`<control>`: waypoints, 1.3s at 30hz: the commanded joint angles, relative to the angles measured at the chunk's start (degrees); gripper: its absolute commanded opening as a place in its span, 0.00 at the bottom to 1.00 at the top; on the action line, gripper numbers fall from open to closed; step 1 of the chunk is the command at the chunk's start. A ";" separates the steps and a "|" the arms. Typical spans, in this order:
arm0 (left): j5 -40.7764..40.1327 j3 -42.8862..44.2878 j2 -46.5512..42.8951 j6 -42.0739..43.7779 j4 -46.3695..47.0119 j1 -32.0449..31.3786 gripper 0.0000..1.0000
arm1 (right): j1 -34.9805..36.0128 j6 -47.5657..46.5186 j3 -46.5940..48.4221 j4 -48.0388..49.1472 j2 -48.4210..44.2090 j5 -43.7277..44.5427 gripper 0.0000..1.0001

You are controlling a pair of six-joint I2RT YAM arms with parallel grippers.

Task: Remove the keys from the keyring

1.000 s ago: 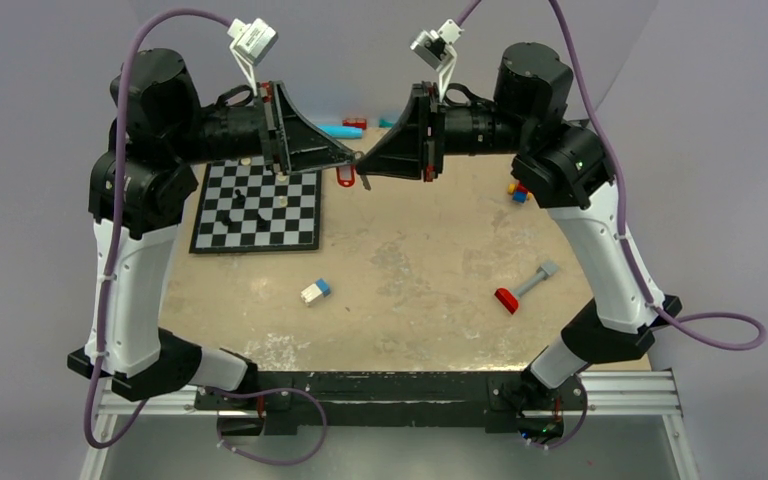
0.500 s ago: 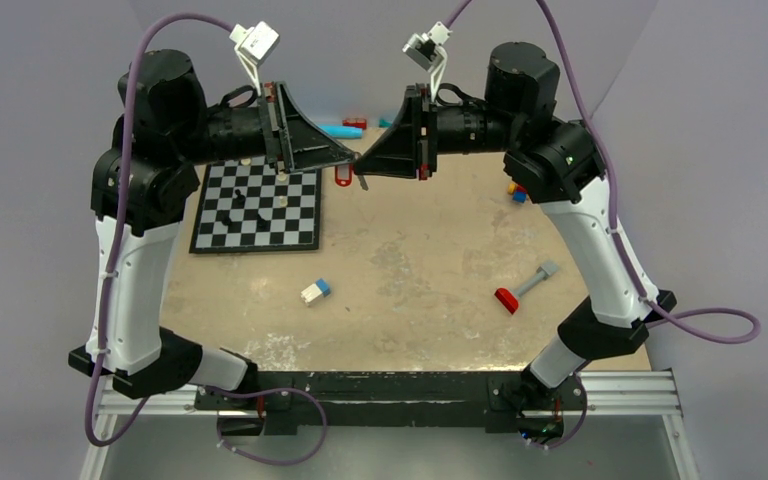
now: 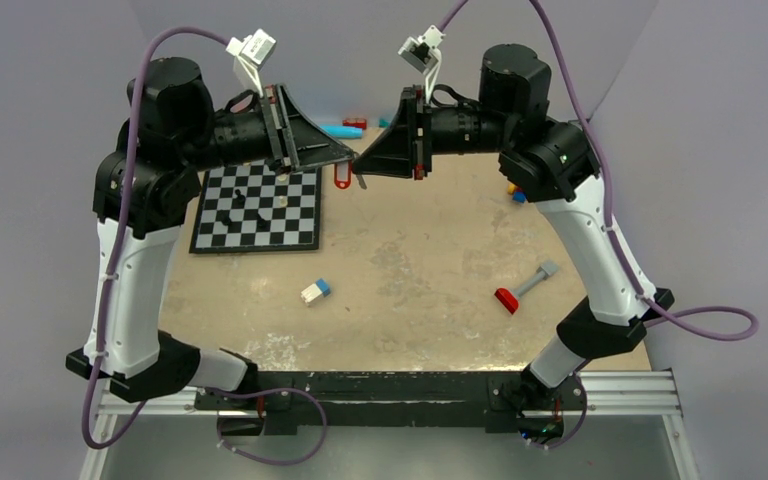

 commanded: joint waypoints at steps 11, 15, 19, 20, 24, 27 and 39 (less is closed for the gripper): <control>-4.62 -2.07 -0.91 -3.54 -0.93 -0.71 0.00 | 0.32 -1.83 -0.53 1.65 -0.25 0.79 0.00; -5.37 -2.40 -1.20 -3.39 -1.29 -0.66 0.00 | 0.40 -2.03 -0.61 1.67 -0.34 0.90 0.00; -6.75 -2.27 -1.42 -3.44 -1.64 -0.71 0.00 | 0.42 -2.24 -0.61 1.96 -0.80 1.06 0.00; -7.08 -2.31 -1.47 -3.63 -1.67 -0.71 0.00 | 0.43 -2.30 -0.61 2.06 -0.95 1.05 0.00; -7.85 -2.33 -1.58 -4.98 -0.88 -0.71 0.00 | 0.40 -2.55 -0.90 2.34 -1.68 1.15 0.00; -8.37 -1.97 -1.44 -5.82 -1.04 -0.66 0.00 | 0.44 -2.75 -1.31 2.66 -2.46 1.20 0.00; -11.22 -1.29 -1.30 -3.91 -4.61 -0.58 0.00 | 0.40 -4.03 -2.37 2.66 -4.67 1.08 0.00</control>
